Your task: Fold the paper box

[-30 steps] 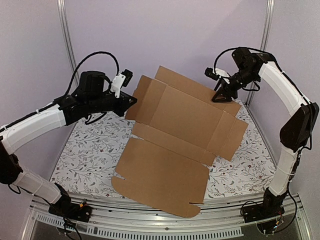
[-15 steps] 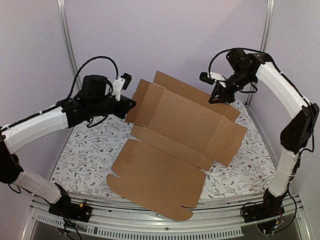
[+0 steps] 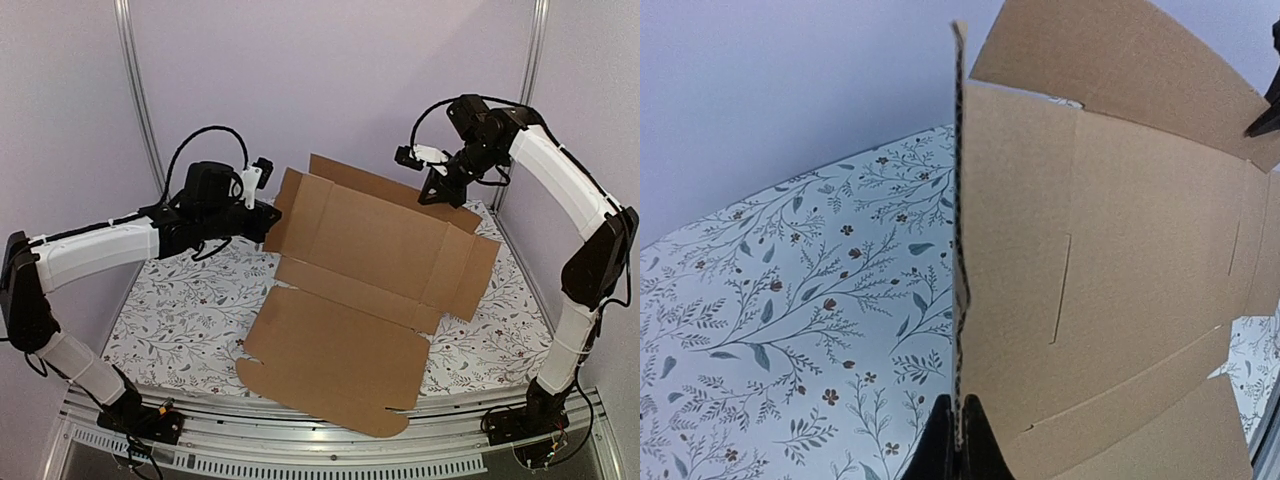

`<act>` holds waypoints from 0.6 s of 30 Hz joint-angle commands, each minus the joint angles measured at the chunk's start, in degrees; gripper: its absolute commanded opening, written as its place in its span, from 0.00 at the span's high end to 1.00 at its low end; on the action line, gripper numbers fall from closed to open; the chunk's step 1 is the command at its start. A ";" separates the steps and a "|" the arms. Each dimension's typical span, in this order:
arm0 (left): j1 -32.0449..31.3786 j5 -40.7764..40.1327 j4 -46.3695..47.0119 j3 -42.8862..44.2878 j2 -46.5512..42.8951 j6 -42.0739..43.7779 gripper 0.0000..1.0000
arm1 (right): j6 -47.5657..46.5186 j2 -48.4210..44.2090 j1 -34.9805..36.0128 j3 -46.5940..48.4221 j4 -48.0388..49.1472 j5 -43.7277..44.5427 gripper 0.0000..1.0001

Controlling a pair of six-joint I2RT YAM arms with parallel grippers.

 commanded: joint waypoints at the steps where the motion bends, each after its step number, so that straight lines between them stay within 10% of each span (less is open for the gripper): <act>1: 1.60 4.15 2.51 1.17 5.74 -2.02 0.92 | 0.08 0.64 0.70 -0.03 -0.18 -2.29 1.00; 11: 7.72 17.65 -14.30 7.64 -1.43 1.39 0.29 | -5.27 0.41 0.59 0.10 -7.00 -0.42 1.00; 18: 14.47 20.95 3.28 -8.16 -6.80 -1.81 0.24 | -13.11 -2.44 0.57 -3.97 -6.25 -0.44 1.00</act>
